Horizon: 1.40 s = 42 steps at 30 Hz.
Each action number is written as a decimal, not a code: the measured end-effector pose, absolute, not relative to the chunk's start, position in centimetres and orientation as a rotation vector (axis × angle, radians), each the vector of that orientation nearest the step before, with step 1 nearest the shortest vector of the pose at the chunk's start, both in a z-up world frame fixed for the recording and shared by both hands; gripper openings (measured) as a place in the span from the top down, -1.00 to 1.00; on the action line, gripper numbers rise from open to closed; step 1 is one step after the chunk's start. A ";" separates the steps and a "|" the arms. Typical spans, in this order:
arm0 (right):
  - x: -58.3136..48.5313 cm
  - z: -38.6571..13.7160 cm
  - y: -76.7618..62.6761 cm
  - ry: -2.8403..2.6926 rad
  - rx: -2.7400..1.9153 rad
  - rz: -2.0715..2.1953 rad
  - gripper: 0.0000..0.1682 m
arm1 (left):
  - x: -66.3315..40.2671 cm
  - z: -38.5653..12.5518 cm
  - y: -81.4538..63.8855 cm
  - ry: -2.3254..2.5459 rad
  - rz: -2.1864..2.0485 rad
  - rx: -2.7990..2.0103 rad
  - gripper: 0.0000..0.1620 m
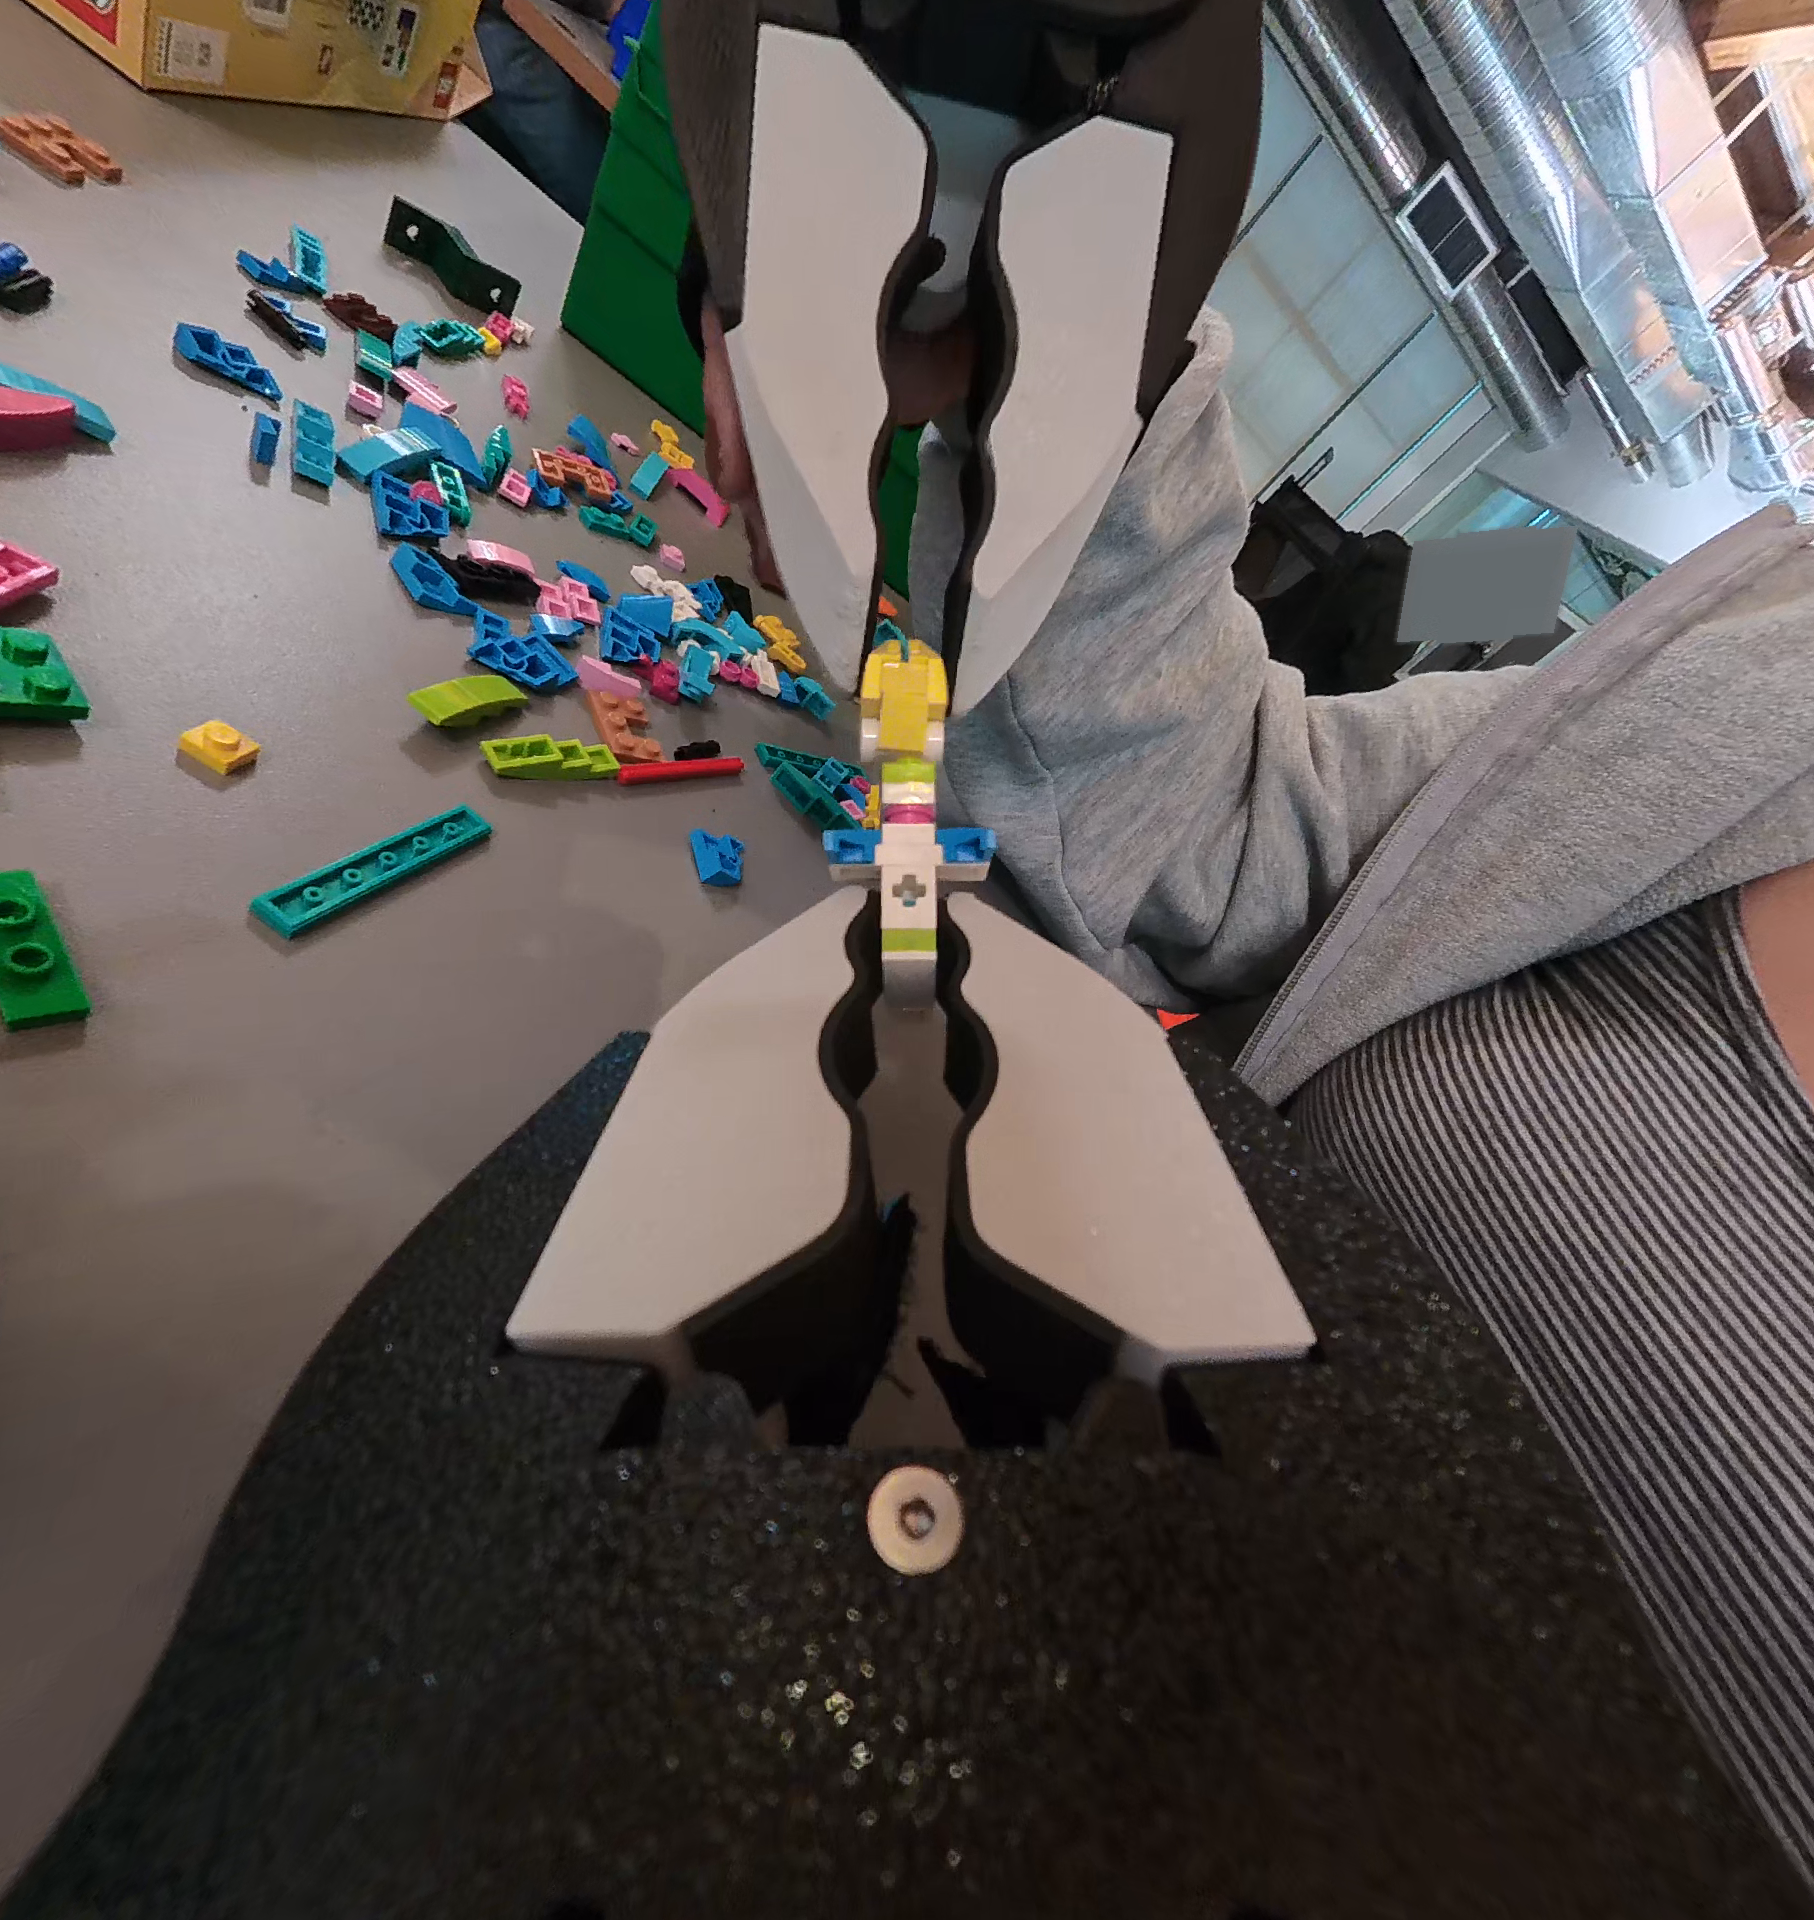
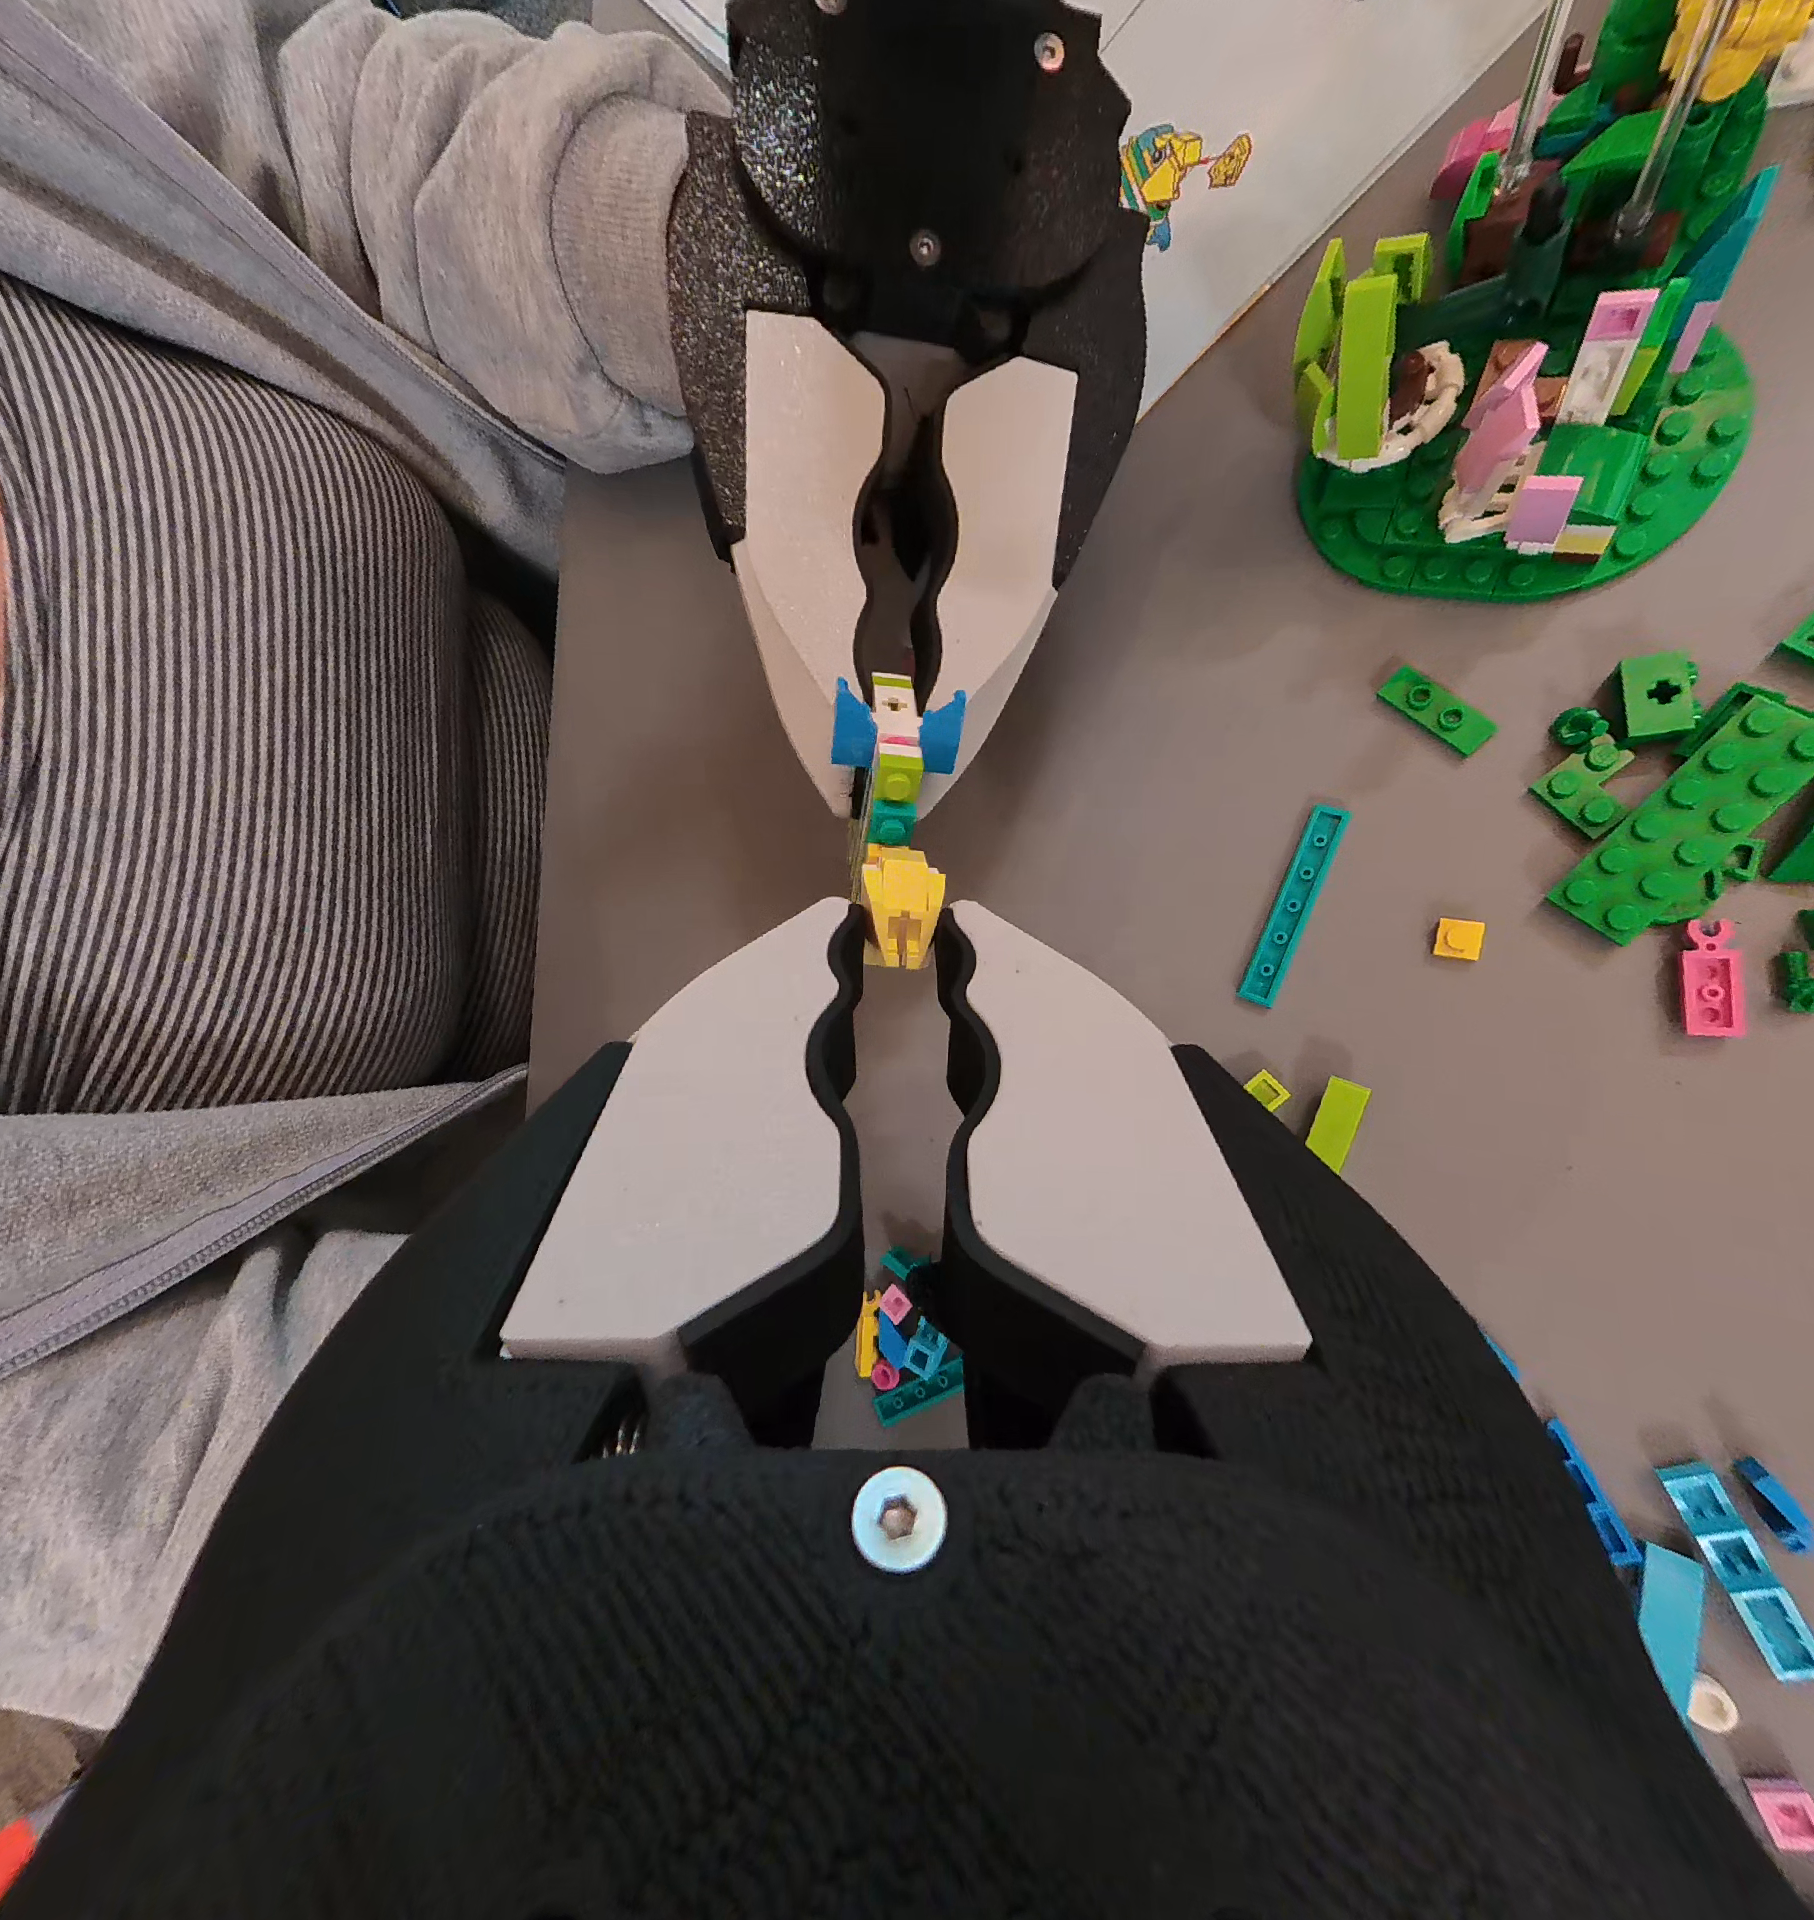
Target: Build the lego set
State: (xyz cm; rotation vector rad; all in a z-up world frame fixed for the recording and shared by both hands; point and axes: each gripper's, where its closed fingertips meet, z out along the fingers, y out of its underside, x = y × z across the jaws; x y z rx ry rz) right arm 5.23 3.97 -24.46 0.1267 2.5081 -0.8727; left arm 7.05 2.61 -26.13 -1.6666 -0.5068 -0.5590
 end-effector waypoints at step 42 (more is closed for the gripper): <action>4.8 -22.5 3.6 2.569 0.072 -1.024 0.86 | 6.6 -25.9 2.4 -0.537 -0.571 -1.625 0.90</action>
